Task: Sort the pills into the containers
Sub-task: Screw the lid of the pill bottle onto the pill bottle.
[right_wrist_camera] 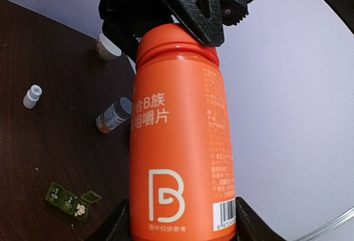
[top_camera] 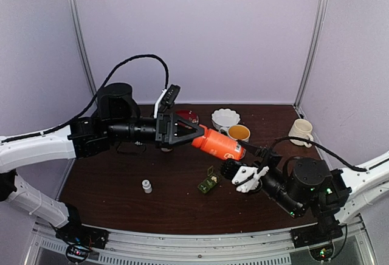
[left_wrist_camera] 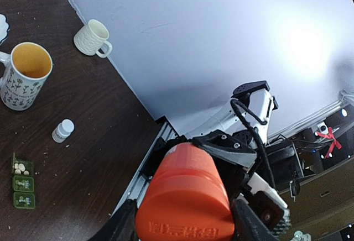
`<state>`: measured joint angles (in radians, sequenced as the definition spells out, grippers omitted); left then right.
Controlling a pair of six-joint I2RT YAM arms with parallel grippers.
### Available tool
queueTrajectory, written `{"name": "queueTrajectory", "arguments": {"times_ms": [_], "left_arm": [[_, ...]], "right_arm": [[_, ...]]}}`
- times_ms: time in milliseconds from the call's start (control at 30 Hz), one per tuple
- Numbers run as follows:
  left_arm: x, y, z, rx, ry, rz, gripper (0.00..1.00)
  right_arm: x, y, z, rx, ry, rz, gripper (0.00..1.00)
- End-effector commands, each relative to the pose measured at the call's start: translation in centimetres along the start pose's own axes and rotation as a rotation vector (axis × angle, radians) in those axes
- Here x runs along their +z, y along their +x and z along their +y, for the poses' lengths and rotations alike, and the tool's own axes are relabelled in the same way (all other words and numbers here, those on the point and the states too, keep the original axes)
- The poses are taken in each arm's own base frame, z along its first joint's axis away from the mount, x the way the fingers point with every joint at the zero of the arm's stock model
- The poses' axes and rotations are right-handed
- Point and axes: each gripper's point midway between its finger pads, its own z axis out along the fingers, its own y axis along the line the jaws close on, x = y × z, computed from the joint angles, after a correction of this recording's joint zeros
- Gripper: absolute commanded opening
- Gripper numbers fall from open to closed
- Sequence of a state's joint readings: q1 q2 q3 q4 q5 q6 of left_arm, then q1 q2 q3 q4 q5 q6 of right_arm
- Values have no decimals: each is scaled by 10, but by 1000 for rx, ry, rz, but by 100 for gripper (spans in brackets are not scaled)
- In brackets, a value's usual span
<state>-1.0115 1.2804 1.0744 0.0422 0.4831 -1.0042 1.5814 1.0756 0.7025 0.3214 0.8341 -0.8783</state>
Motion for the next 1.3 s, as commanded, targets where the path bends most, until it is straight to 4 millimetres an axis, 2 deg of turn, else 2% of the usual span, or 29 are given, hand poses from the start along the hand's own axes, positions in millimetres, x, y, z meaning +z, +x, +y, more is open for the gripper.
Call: {"name": "queueTrajectory", "arguments": {"times_ms": [0,100,200,333,467,567,667,733,833,900,1033,1100,1200,1267], "left_arm": [[15,13,-14,89,133,72,32],[16,22,-23,232,164,128,25],[18,35,-18,362,136,193,24],[22,45,-10,474,127,235,24],[26,53,-19,646,204,210,29],[26,64,-20,803,269,192,28],[25,70,-21,951,307,188,19],[24,71,-17,1064,302,183,18],[21,76,-14,1234,323,190,22],[20,81,-9,1334,329,214,30],[20,87,-2,1481,355,284,32],[23,86,2,1530,348,319,30],[22,91,8,1653,384,370,21],[19,95,12,1740,402,378,19]], "right_arm": [[-13,-56,-14,317,-226,-270,0],[-17,-59,-21,450,-354,-326,0],[-22,-63,-27,550,-458,-370,0],[-30,-70,-29,653,-591,-415,0],[-37,-77,-31,738,-694,-457,0],[-41,-82,-32,792,-755,-494,0],[-41,-83,-34,843,-780,-501,0],[-44,-84,-33,877,-806,-512,0],[-50,-87,-35,921,-838,-548,0],[-52,-88,-36,945,-853,-561,0],[-54,-88,-35,965,-885,-560,0],[-55,-87,-34,976,-896,-554,0],[-57,-85,-32,987,-912,-551,0],[-59,-84,-30,992,-925,-551,0]]}}
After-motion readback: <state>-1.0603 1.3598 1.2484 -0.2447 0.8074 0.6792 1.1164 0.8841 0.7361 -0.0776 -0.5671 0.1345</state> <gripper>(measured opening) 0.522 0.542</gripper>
